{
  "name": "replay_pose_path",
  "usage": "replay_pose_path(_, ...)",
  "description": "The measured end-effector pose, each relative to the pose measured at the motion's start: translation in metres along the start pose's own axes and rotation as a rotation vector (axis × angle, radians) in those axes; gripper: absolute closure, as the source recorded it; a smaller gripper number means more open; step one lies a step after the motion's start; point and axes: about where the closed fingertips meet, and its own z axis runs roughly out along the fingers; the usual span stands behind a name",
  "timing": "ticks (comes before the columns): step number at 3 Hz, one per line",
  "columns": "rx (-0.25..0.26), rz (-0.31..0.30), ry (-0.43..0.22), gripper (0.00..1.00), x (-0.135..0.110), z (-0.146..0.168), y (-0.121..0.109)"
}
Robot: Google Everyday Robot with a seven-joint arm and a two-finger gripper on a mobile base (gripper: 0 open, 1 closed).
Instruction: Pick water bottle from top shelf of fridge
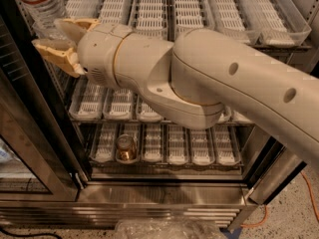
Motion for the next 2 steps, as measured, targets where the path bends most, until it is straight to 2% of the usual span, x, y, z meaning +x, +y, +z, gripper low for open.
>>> replay_pose_path(1,0.001,-0.002,0.001,0.34,-0.0004,0.0002,0.0007)
replay_pose_path(2,0.001,-0.002,0.002,0.40,-0.0005,0.0012,0.0012)
